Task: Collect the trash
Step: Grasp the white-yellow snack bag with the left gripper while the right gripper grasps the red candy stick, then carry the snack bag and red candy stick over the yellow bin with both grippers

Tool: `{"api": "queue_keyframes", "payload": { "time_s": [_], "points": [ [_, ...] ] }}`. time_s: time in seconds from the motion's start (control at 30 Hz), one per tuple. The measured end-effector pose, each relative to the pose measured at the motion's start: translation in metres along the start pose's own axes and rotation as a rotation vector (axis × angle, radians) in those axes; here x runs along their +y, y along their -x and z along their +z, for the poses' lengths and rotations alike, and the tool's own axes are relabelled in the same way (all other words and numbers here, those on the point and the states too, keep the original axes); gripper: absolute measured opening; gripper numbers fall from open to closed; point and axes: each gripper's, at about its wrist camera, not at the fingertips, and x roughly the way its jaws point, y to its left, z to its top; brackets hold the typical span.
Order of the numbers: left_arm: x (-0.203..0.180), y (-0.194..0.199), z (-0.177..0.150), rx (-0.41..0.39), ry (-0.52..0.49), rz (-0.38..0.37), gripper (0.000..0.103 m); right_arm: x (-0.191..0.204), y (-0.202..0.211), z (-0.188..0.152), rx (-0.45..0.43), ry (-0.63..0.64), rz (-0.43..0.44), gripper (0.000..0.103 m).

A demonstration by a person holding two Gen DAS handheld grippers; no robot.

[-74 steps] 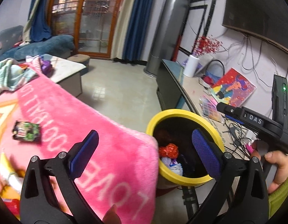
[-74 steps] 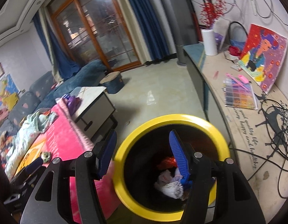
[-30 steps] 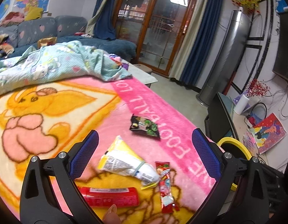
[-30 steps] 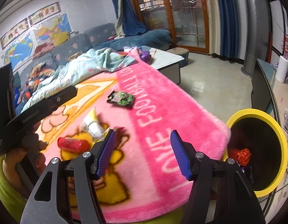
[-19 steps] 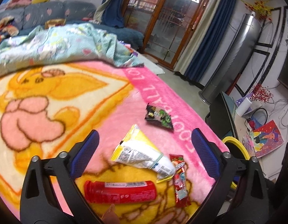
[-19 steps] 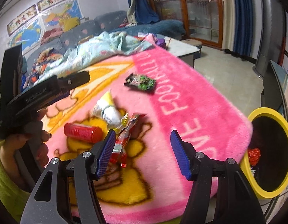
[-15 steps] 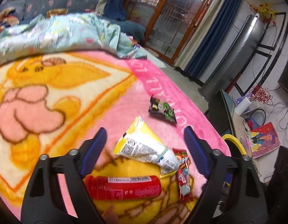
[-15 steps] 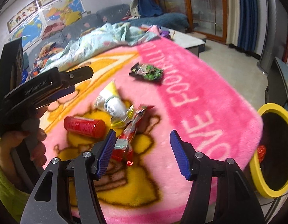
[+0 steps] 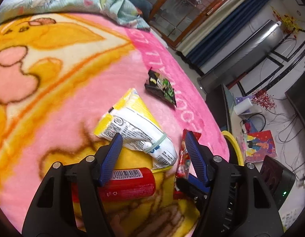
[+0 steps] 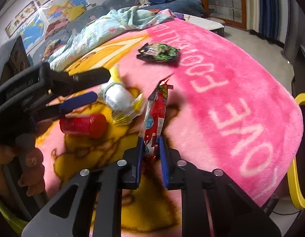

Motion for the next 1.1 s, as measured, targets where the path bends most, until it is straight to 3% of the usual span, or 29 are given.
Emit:
{"api": "queue_keyframes", "payload": {
  "time_s": [0.23,0.4,0.53,0.57,0.73,1.1],
  "points": [
    [-0.009,-0.023,0.0,0.041,-0.025,0.061,0.057,-0.014,0.009,0.001,-0.006,-0.03,0.009,0.013],
    [-0.012,-0.036,0.003,0.036,-0.044,0.087,0.048,-0.035,0.02,0.001,-0.015,-0.071,-0.002,0.013],
    [-0.018,-0.039,0.003,0.03,-0.075,0.079,0.033,-0.049,0.028,0.003,-0.031,-0.105,-0.007,0.013],
    [-0.019,-0.039,0.003,0.031,-0.079,0.066,0.021,-0.052,0.03,0.003,-0.037,-0.115,-0.007,0.013],
    [-0.027,-0.035,-0.001,0.025,-0.115,0.071,0.021,-0.064,0.043,0.007,-0.073,-0.144,-0.004,0.013],
    [-0.058,-0.006,-0.003,-0.033,-0.19,-0.009,0.021,-0.085,0.07,0.019,-0.157,-0.193,-0.033,0.013]
  ]
}}
